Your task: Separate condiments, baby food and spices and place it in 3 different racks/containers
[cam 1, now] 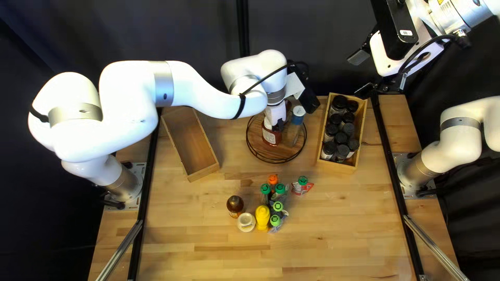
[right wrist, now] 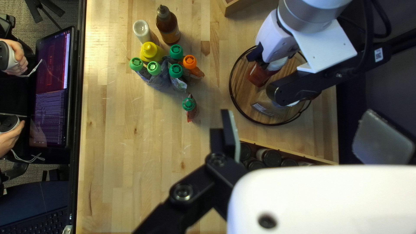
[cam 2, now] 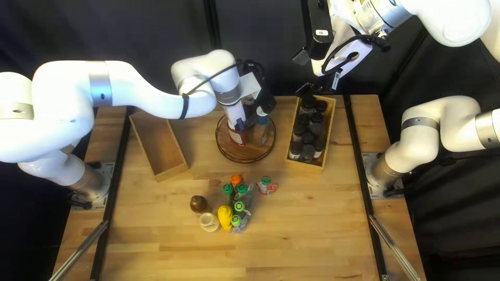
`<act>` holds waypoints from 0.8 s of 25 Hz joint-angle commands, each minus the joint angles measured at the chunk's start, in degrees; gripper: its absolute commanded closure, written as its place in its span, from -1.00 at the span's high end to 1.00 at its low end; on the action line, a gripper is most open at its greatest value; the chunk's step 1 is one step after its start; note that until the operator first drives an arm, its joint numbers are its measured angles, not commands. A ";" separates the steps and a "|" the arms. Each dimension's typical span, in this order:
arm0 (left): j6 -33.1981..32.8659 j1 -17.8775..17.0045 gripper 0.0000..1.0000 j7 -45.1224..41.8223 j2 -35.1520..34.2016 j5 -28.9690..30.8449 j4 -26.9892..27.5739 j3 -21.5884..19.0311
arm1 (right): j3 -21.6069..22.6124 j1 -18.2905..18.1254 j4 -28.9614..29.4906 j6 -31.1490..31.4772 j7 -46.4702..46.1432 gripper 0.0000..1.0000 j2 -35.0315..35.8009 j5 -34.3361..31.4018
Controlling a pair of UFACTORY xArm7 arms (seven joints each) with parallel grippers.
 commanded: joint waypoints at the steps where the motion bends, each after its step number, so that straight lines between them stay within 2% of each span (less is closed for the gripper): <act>1: -0.43 -0.40 -0.81 -0.65 0.19 0.66 -0.38 0.17 | 0.00 0.00 0.00 0.00 0.00 1.00 0.00 0.00; 5: -1.23 -0.41 -0.69 -0.99 1.04 0.65 -0.62 0.12 | 0.00 0.00 0.00 0.00 0.00 1.00 0.00 0.00; 9: -1.27 -0.81 -0.39 -1.76 1.09 1.19 -0.67 0.30 | 0.00 0.00 0.00 0.00 0.00 1.00 0.00 0.00; 10: -1.20 -0.94 -0.20 -1.97 1.12 1.34 -0.64 0.32 | 0.00 0.00 0.00 0.00 0.00 1.00 0.00 0.00; 11: -1.13 -1.02 -0.10 -2.04 1.08 1.41 -0.68 0.31 | 0.00 0.00 0.00 0.00 0.00 1.00 0.00 0.00; 12: -0.98 -1.14 0.73 -2.00 0.94 1.50 -0.71 0.27 | 0.00 0.00 0.00 0.00 0.00 1.00 0.00 0.00; 13: -0.75 -1.33 1.00 -1.99 0.70 1.69 -0.72 0.25 | 0.00 0.00 0.00 0.00 0.00 1.00 0.00 0.00; 20: 1.78 -3.94 1.00 -3.21 -3.54 4.59 -1.48 0.35 | 0.00 0.00 0.00 0.00 0.00 1.00 0.00 0.00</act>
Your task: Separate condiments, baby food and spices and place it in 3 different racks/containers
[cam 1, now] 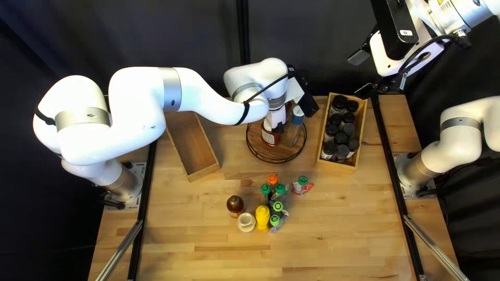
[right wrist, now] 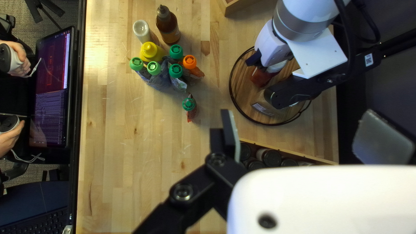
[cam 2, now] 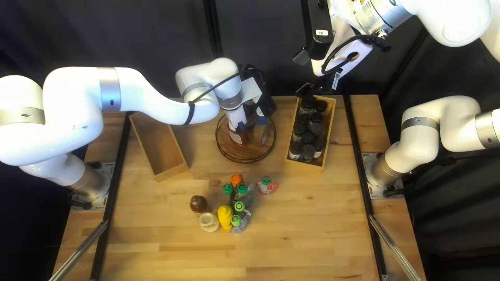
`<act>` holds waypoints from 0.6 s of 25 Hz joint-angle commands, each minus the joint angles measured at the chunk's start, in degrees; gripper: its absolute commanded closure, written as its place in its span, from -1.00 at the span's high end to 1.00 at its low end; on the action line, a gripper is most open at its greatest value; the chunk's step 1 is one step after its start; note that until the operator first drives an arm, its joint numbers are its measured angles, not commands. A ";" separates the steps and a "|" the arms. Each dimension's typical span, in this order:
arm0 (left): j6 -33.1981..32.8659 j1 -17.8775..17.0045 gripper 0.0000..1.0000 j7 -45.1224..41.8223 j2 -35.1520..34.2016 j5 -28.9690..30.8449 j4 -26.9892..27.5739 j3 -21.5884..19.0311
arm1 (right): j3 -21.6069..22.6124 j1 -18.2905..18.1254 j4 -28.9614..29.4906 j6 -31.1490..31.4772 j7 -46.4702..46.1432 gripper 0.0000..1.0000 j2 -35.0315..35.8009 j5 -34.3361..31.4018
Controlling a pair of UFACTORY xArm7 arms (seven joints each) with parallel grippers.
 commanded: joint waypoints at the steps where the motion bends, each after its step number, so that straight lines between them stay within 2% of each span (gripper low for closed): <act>1: 1.62 -2.38 1.00 -1.65 -4.01 2.77 -1.32 0.13 | 0.00 0.00 0.00 0.00 0.00 1.00 0.00 0.00; 8: 4.06 -7.70 1.00 -4.46 -13.57 7.94 -6.65 -2.32 | 0.00 0.00 0.00 0.00 0.00 1.00 0.00 0.00; 15: 4.69 -11.38 1.00 3.60 -17.26 5.18 -10.18 -6.24 | 0.00 0.00 0.00 0.00 0.00 1.00 0.00 0.00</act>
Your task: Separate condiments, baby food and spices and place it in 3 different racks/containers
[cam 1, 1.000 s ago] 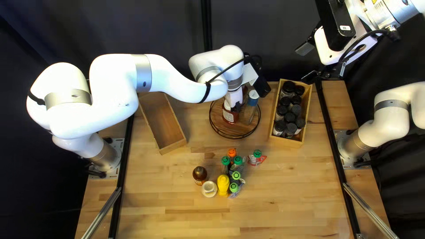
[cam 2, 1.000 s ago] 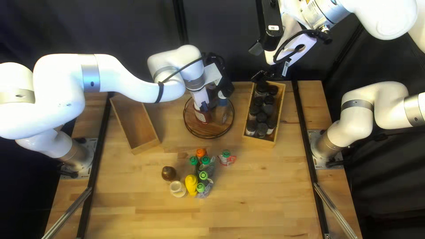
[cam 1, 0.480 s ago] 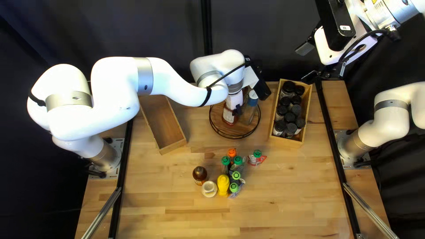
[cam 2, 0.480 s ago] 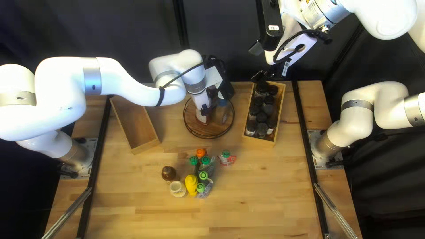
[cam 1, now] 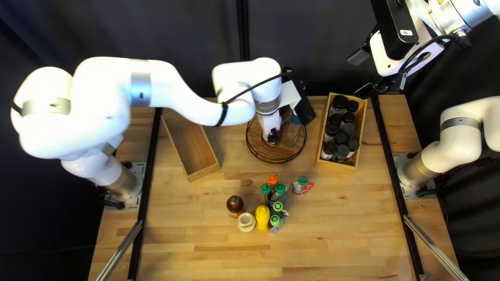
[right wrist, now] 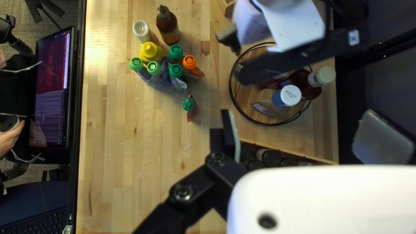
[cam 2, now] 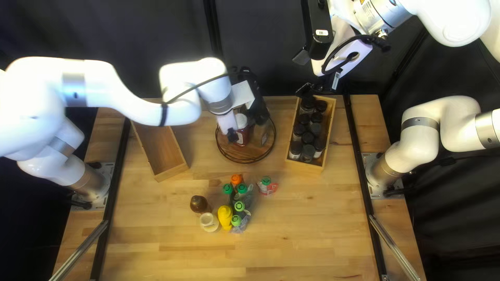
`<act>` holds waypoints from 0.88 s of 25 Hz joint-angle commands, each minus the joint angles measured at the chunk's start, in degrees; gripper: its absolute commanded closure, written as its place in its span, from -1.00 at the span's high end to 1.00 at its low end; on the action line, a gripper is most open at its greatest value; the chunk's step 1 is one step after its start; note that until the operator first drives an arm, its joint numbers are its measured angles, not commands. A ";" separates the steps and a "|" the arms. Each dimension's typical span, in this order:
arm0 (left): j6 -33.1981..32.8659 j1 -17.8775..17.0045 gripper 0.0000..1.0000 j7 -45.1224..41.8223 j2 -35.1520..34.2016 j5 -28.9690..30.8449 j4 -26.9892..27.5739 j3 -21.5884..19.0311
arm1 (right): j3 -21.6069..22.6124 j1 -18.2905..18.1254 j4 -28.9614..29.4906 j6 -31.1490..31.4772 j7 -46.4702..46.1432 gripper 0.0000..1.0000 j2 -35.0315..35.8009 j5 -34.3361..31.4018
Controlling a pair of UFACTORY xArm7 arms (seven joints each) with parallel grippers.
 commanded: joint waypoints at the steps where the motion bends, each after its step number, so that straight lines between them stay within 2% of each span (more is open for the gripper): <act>1: 0.07 -2.35 1.00 5.39 -1.33 -2.13 -1.54 -2.48 | 0.00 0.00 0.00 0.00 0.00 1.00 0.00 0.00; 5: -1.76 -4.36 1.00 6.55 -1.47 -3.02 -1.92 -4.51 | 0.00 0.00 0.00 0.00 0.00 1.00 0.00 0.00; 9: -3.47 -6.33 1.00 2.76 -0.36 -3.07 -1.60 -6.34 | 0.00 0.00 0.00 0.00 0.00 1.00 0.00 0.00; 12: -4.48 -7.96 1.00 -3.02 -0.34 -1.59 -2.11 -7.61 | 0.00 0.00 0.00 0.00 0.00 1.00 0.00 0.00; 18: -5.96 -10.94 1.00 -20.34 -0.41 4.06 -4.72 -9.55 | 0.00 0.00 0.00 0.00 0.00 1.00 0.00 0.00; 22: -7.09 -11.76 1.00 -24.61 0.28 4.71 -6.32 -10.10 | 0.00 0.00 0.00 0.00 0.00 1.00 0.00 0.00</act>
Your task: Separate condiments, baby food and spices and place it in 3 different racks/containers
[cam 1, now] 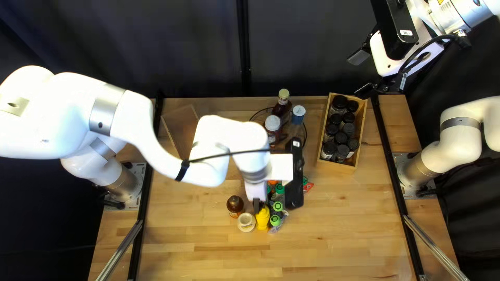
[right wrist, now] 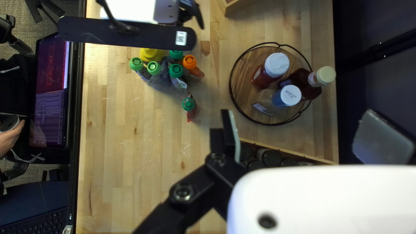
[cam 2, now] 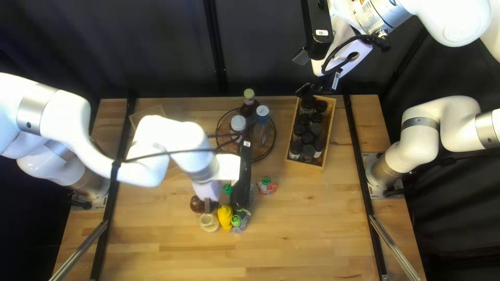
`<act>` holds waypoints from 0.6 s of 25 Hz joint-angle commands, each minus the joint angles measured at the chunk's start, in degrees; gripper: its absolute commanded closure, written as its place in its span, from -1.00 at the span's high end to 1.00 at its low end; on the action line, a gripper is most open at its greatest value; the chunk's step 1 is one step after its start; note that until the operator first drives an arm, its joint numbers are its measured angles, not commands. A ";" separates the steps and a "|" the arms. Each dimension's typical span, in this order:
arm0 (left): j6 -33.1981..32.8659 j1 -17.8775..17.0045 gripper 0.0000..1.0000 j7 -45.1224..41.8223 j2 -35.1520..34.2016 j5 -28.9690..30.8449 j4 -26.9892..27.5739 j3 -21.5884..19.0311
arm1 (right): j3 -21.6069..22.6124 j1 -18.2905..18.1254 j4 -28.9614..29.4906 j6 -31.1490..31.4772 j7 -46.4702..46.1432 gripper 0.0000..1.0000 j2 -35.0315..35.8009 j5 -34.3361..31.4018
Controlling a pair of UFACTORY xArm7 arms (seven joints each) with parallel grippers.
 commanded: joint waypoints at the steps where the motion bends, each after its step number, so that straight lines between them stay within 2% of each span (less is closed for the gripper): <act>1: -1.75 -1.19 1.00 -4.50 1.51 0.55 -1.77 -0.87 | 0.00 0.00 0.00 0.00 0.00 1.00 0.00 0.00; 15: -7.87 2.26 1.00 2.05 10.22 -8.67 -1.49 -1.19 | 0.00 0.00 0.00 0.00 0.00 1.00 0.00 0.00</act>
